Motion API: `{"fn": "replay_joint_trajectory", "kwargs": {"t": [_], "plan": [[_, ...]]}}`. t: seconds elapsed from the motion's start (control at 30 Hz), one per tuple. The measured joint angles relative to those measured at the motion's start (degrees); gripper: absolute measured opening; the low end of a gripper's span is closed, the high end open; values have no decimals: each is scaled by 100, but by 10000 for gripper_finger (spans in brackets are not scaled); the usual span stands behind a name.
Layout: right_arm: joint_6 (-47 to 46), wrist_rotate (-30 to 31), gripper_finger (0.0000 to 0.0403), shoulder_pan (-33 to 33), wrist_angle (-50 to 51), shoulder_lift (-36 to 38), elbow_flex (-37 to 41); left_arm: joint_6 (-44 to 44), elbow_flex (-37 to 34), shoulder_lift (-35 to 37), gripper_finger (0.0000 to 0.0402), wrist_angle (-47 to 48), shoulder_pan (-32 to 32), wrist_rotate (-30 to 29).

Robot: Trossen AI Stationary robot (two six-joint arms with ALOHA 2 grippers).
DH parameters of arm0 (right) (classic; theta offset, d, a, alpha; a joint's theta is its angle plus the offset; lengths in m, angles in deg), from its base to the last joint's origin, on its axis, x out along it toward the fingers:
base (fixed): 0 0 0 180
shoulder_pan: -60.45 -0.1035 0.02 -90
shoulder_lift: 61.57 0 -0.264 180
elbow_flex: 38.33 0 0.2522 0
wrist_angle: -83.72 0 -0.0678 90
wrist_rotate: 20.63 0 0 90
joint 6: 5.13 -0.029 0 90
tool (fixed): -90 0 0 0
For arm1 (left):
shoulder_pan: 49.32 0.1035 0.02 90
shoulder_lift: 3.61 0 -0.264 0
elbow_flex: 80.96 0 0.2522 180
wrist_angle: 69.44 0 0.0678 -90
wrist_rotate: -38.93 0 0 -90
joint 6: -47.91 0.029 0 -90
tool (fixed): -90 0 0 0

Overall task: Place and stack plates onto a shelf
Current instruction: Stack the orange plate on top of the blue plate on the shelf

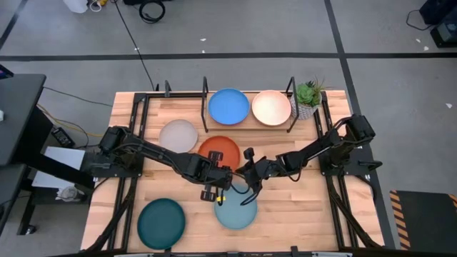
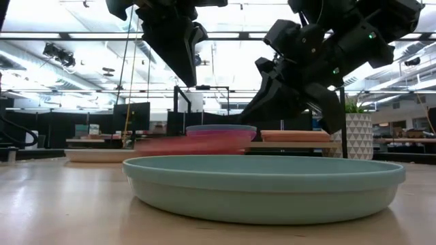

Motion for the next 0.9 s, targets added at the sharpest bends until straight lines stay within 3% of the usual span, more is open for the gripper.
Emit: {"fn": "replay_joint_trajectory", "kwargs": {"t": [0.1,0.23,0.4,0.6,0.9], "plan": [[-42,1,13,7,-3,2,2,-129,0,0,42,8,-14,4],[-41,-62,56,22,151,2,-136,-453,-37,1,45,56,-40,5],[-91,-680,115,213,1069,-150,-658,-518,-943,-4,46,-563,-84,-84],[58,-726,169,393,1569,-471,-1076,-788,-1766,83,47,-968,26,-822],[195,-726,164,714,2060,-643,-1143,-665,-2165,223,48,-1660,240,-345]]}}
